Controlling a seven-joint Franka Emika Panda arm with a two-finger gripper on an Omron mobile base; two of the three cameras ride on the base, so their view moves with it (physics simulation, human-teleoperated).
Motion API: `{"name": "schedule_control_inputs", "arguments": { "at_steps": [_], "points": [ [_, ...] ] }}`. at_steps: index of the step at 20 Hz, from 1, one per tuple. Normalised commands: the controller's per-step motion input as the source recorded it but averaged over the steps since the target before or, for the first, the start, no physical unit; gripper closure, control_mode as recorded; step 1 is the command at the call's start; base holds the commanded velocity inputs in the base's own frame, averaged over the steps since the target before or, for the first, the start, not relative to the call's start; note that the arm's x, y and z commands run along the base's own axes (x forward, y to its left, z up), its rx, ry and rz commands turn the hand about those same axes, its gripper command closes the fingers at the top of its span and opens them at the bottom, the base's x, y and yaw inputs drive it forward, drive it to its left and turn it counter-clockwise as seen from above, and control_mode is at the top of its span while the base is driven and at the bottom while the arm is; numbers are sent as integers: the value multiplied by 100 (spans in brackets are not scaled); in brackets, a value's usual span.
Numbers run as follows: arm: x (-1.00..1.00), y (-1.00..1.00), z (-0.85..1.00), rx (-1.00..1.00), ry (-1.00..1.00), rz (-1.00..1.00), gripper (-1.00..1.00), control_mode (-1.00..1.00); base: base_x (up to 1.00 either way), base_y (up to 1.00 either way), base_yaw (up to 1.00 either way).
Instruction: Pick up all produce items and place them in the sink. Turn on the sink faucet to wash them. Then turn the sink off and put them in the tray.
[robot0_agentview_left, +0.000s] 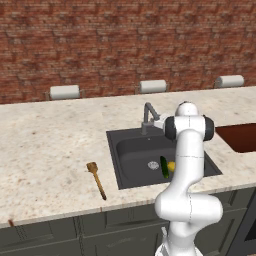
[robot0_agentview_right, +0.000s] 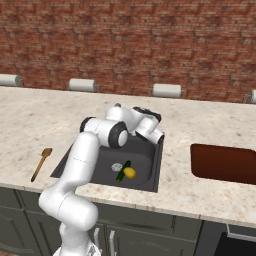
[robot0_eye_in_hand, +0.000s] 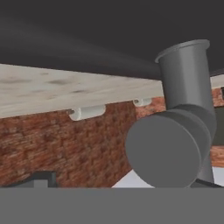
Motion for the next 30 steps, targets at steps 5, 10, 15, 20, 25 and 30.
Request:
{"name": "schedule_control_inputs", "arguments": {
  "at_steps": [5, 10, 15, 20, 25, 30],
  "points": [
    [0, 21, -4, -4, 1, -7, 100, -100, 0, 0, 0],
    [8, 0, 3, 1, 9, -11, 100, -100, 0, 0, 0],
    [4, -33, 0, 18, 21, -6, 100, -100, 0, 0, 0],
    [1, -58, 0, 20, 24, -7, 100, -100, 0, 0, 0],
    [0, -76, -10, 14, 23, -9, 100, -100, 0, 0, 0],
    [1, -74, -10, 2, 20, -15, 100, -100, 0, 0, 0]
  ]
}}
